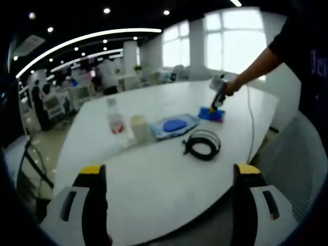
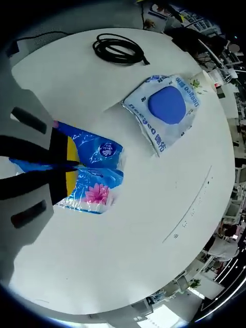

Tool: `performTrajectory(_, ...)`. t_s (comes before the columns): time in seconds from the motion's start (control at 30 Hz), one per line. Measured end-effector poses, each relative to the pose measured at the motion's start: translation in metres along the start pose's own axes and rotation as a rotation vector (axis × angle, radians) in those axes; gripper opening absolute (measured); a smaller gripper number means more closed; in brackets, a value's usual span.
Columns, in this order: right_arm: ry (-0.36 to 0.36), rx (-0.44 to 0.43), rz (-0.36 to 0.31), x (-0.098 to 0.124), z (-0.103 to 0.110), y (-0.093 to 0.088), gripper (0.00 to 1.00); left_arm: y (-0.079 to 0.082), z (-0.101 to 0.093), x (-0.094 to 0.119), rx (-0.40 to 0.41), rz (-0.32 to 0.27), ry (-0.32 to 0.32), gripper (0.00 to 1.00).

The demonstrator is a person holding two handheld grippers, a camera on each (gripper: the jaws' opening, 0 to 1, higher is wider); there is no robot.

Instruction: Arrange the tabletop items into an orderly group along one side of the table until the central work area is clear of visible clutter.

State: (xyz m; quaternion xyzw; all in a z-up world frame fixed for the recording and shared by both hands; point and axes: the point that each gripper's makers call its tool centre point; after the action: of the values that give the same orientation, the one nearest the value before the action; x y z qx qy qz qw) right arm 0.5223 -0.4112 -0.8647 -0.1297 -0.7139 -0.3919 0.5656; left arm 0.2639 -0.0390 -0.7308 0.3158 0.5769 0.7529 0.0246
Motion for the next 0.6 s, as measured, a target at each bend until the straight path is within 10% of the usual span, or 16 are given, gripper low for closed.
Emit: performTrajectory(0.6, 0.002, 0.022, -0.043, 0.024, 0.002, 0.010, 0.00, 0.002, -0.003, 0.000, 0.007, -0.004, -0.018, 1.00)
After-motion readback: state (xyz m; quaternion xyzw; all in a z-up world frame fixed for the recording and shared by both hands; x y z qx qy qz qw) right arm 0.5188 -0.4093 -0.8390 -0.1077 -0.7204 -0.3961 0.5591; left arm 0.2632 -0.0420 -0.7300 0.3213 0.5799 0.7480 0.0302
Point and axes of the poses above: the point that each gripper's makers call its tool centre point, and the gripper's own axes: x roughly backward along the fingers, z roughly to its left, y roughly out of its top, and after that the axes turned 7 degrees about -x, right-handed
